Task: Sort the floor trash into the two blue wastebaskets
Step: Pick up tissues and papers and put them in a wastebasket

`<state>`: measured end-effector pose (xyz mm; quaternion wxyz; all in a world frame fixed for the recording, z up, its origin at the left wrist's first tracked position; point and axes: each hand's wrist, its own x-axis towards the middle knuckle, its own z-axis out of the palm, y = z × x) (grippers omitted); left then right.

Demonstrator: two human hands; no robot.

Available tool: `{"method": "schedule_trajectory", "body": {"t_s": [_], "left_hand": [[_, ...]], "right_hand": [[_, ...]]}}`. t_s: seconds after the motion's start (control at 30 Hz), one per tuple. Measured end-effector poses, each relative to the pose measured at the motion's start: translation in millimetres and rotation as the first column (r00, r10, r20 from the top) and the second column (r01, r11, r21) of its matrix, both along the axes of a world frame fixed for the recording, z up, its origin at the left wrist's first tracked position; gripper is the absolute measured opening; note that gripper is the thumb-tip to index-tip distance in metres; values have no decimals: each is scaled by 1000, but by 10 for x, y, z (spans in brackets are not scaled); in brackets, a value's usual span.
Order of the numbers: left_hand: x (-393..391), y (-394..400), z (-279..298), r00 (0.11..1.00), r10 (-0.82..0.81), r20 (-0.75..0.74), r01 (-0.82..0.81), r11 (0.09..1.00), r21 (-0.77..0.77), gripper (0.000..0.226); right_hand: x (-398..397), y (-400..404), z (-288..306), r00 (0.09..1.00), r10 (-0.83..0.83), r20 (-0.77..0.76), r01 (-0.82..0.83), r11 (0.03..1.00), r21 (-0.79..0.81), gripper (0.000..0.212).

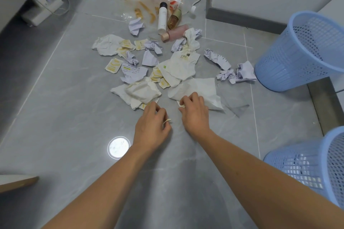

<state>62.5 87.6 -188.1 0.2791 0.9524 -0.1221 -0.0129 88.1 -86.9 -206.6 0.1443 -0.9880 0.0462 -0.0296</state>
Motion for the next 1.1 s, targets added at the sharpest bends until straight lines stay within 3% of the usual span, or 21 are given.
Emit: {"method": "schedule_trajectory", "body": {"t_s": [0.3, 0.43, 0.57, 0.77, 0.9, 1.1], "left_hand": [[20, 39, -1, 1000, 13, -6, -13, 1000, 10, 12], [22, 31, 73, 1000, -6, -3, 6, 1000, 14, 13], [-18, -14, 400, 999, -44, -11, 44, 999, 16, 14], [-135, -267, 1176, 983, -182, 13, 182, 983, -3, 13], [-236, -718, 1638, 929, -369, 20, 369, 926, -77, 11], [-531, -1903, 2097, 785, -610, 111, 618, 755, -222, 12]], "right_hand": [[4, 43, -98, 1000, -13, -18, 9, 985, -170, 5], [-194, -21, 167, 999, 50, 16, -49, 996, -74, 12], [-600, -49, 675, 994, 75, 74, -86, 981, 173, 22], [-927, -305, 1367, 981, -192, 38, 160, 901, 402, 12], [-1206, -731, 1868, 934, -344, 96, 278, 869, 410, 10], [-1918, -1678, 2562, 767, -609, 202, 522, 775, 356, 16]]}}
